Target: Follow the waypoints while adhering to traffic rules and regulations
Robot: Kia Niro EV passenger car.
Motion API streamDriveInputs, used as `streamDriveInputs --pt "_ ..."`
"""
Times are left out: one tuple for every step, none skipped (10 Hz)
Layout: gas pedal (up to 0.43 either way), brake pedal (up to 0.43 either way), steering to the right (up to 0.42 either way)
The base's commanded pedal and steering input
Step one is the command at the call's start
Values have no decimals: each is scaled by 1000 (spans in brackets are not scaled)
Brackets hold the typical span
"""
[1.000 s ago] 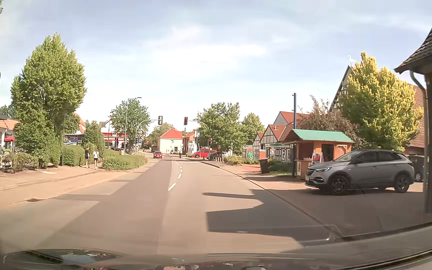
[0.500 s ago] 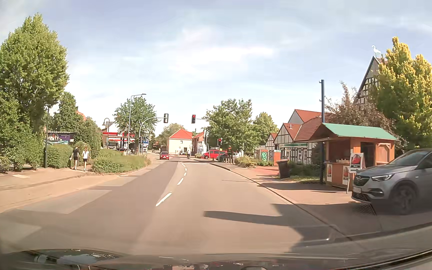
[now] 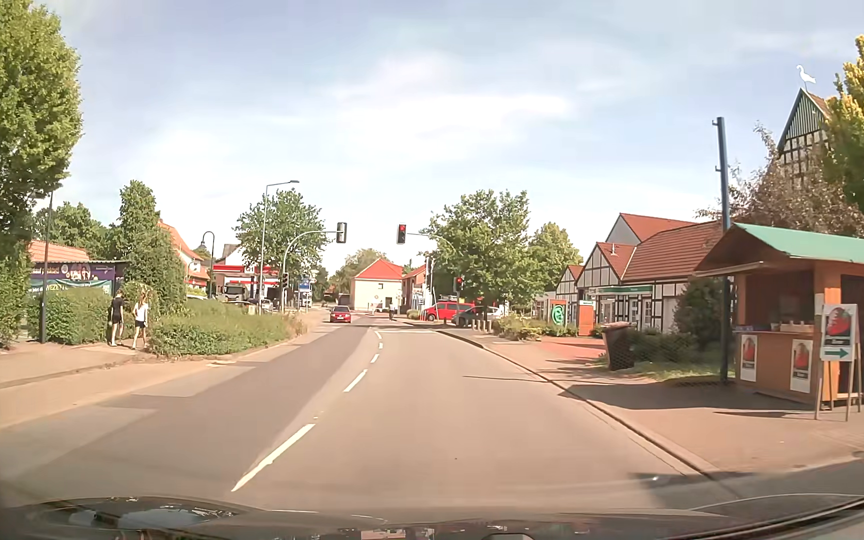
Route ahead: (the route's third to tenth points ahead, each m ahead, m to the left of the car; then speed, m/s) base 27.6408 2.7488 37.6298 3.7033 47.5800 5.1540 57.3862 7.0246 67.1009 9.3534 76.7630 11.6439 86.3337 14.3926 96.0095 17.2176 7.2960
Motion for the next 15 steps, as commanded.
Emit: streamDriveInputs --pt "0 152 -30" --pt "0 159 -28" --pt "0 165 -28" --pt "0 171 -26" --pt "0 177 -26" --pt "0 177 -24" --pt "0 183 -23" --pt "0 183 -22" --pt "0 171 -21" --pt "0 152 -19" --pt "0 140 -18" --pt "0 134 -18" --pt "0 128 -18" --pt "0 110 -17" --pt "0 85 -16"
